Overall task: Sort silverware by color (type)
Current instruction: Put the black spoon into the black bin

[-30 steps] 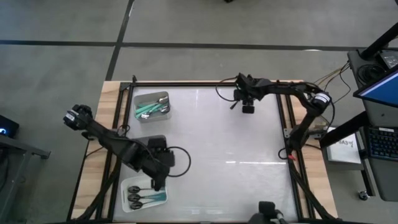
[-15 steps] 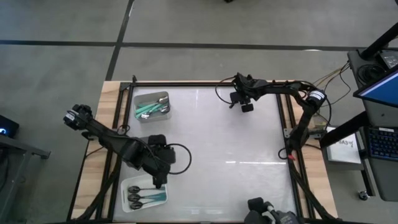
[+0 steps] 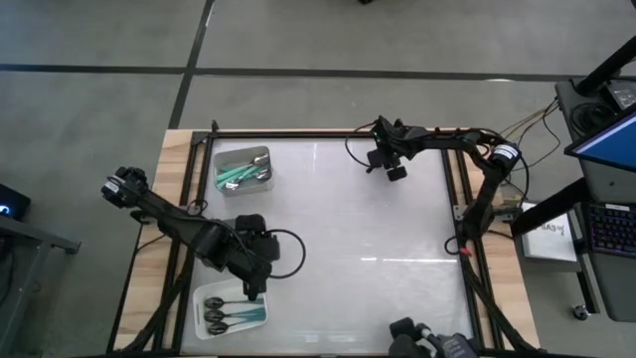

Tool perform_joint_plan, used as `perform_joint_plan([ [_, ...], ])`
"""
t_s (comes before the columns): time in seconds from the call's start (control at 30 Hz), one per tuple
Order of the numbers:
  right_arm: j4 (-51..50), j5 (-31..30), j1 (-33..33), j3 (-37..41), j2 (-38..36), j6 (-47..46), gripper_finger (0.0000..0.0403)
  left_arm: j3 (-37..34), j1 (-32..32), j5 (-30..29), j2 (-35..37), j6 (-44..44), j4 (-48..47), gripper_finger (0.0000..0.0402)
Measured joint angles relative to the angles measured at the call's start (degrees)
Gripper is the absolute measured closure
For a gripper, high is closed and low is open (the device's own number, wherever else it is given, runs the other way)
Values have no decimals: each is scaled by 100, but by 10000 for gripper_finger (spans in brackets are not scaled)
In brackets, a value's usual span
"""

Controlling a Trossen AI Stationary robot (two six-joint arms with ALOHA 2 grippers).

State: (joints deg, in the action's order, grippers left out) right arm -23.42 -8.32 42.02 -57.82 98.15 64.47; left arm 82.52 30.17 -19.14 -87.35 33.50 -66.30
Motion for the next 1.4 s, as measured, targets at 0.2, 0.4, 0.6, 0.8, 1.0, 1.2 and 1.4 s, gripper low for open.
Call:
perform_joint_plan([
  [0.2,-16,80,79,-36,104,162,266,0,0,-193,0,-3,-4,309],
  [0.4,-140,203,115,-198,186,-48,272,0,-16,-450,0,-194,-13,309],
  [0.6,-853,456,126,-623,531,-284,287,0,-37,-452,0,-250,-13,309],
  [0.8,-1767,520,137,-1278,1098,-647,288,0,-39,-452,0,-162,-5,309],
  [1.0,-2464,582,131,-1934,1476,-924,333,0,-39,-450,0,2,7,309],
  [1.2,-3065,613,126,-2426,1577,-1575,390,-2,-39,-450,0,4,6,309],
  [1.4,-3054,1650,121,-2447,1230,-2181,392,-4,-32,-645,-4,90,7,309],
])
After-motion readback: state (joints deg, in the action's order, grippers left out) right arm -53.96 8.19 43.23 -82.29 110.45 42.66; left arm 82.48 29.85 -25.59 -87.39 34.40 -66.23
